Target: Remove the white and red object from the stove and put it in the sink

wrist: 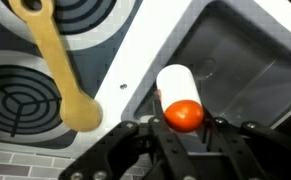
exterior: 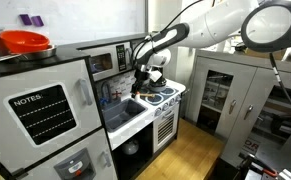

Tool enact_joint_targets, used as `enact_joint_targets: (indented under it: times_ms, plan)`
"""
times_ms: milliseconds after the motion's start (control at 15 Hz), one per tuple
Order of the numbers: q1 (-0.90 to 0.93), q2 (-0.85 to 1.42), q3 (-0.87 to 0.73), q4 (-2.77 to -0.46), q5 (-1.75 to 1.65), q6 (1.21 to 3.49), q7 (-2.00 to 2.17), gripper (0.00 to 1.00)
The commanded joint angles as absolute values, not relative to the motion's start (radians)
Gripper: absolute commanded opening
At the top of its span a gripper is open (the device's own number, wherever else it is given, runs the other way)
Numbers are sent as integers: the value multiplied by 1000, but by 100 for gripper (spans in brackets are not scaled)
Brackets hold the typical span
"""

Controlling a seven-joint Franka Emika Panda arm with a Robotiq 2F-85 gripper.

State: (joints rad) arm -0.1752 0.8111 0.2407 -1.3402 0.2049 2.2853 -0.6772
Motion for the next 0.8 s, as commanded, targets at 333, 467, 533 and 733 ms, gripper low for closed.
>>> enact_joint_targets:
  times_ms: [333, 467, 533, 733]
  plan:
    - [-170, 592, 270, -1770, 342, 2482, -584, 8]
    - [-164, 588, 266, -1803, 342, 2568, -591, 8]
    - [-164, 587, 265, -1815, 339, 2604, -589, 8]
    - [-185, 591, 285, -1827, 337, 2674, -610, 8]
